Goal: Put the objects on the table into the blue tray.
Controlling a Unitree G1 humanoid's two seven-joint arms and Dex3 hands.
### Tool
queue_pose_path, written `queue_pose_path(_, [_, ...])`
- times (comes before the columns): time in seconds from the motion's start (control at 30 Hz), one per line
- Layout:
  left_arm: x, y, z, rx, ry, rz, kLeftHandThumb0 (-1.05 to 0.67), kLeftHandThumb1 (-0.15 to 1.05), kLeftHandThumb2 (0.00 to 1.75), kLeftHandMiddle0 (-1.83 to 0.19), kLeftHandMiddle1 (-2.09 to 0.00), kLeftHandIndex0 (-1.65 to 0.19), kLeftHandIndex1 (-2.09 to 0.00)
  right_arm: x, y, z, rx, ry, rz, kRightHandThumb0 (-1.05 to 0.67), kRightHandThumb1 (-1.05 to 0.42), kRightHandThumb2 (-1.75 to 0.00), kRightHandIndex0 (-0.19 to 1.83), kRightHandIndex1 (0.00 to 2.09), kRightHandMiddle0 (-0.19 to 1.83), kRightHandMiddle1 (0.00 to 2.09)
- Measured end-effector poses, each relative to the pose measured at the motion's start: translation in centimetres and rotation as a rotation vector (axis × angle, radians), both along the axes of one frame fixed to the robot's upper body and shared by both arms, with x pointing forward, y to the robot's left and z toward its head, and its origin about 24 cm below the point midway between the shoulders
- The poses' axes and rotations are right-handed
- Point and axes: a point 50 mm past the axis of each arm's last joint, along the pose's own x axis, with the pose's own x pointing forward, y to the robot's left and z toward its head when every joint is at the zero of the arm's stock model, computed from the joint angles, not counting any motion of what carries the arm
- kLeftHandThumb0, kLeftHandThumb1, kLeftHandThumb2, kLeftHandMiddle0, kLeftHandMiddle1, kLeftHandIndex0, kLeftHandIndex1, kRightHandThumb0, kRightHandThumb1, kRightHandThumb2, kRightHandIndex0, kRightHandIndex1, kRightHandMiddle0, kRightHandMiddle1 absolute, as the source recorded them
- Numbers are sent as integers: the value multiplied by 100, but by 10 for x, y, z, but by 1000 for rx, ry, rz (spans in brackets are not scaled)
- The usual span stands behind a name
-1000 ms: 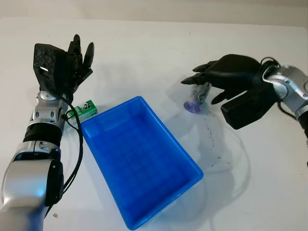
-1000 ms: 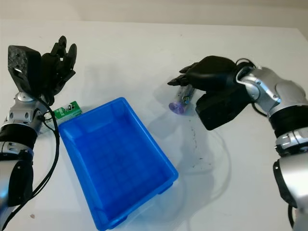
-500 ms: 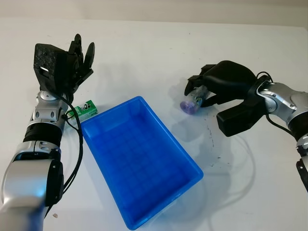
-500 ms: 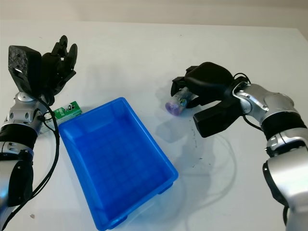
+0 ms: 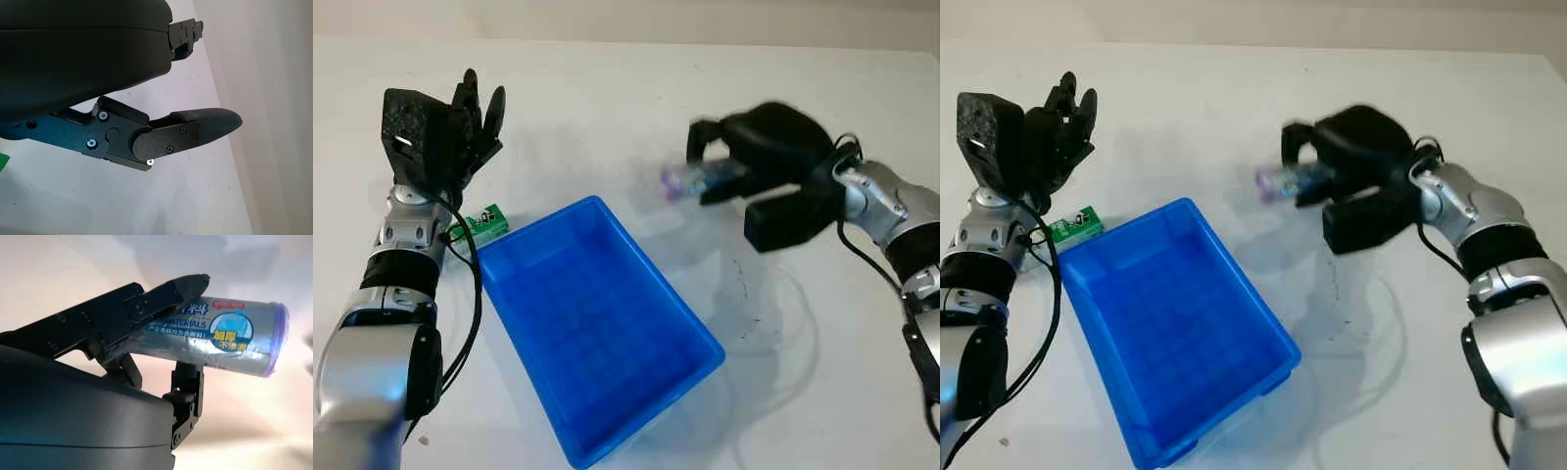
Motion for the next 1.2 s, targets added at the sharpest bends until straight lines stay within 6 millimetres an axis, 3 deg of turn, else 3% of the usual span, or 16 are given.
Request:
queue_pose_path(0.17, [0, -1, -1, 5, 5, 1, -71, 105, 62, 19, 0, 19, 0, -16, 29, 26, 171, -2, 187, -41, -105, -41, 116, 209, 80, 209])
queue_pose_path(0.33, [0, 0, -1, 3, 8, 9, -70, 105, 61, 19, 0, 19, 0, -31, 43, 25, 261, 129, 280, -44, -105, -43, 118, 209, 86, 209])
queue_pose_path(0.5, [0, 0, -1, 4, 7, 8, -70, 105, 63, 19, 0, 19, 0, -46, 56, 29, 307, 296, 361, -47, -105, -43, 120, 209, 79, 209])
queue_pose_path(0.57, [0, -1, -1, 4, 6, 7, -70, 105, 63, 19, 0, 19, 0, -52, 62, 33, 265, 360, 391, -50, -105, -39, 104, 209, 67, 209])
queue_pose_path(0.67, [0, -1, -1, 4, 6, 7, -70, 105, 63, 19, 0, 19, 0, -62, 68, 35, 175, 424, 433, -55, -105, -27, 41, 208, 14, 203])
queue_pose_path(0.7, [0, -1, -1, 4, 6, 7, -70, 105, 63, 19, 0, 19, 0, -64, 69, 34, 138, 444, 451, -56, -105, -21, 16, 188, 2, 178])
queue_pose_path(0.73, [0, -1, -1, 4, 5, 7, -69, 105, 63, 19, 0, 19, 0, -66, 70, 33, 94, 466, 464, -57, -105, -19, 7, 166, 0, 156])
queue_pose_path(0.77, [0, -1, -1, 4, 5, 8, -69, 105, 63, 19, 0, 19, 0, -67, 70, 31, 48, 493, 474, -59, -105, -17, 1, 134, -2, 128])
queue_pose_path(0.8, [0, -1, -1, 4, 5, 9, -70, 105, 63, 19, 0, 19, 0, -68, 70, 29, 1, 519, 481, -62, -105, -15, -2, 88, -2, 88])
queue_pose_path(0.9, [0, -1, -1, 3, 5, 11, -70, 105, 62, 19, 0, 19, 0, -70, 67, 27, -99, 568, 488, -66, -105, -11, -9, 26, -3, 31])
queue_pose_path(1.0, [0, -2, -1, 4, 5, 12, -70, 105, 62, 19, 0, 19, 0, -69, 65, 27, -137, 584, 495, -68, -105, -9, -18, 5, -13, 14])
queue_pose_path(1.2, [1, -3, -2, 5, 5, 9, -70, 105, 62, 19, 0, 19, 0, -66, 62, 24, -177, 564, 499, -66, -98, -4, -19, 0, -19, 2])
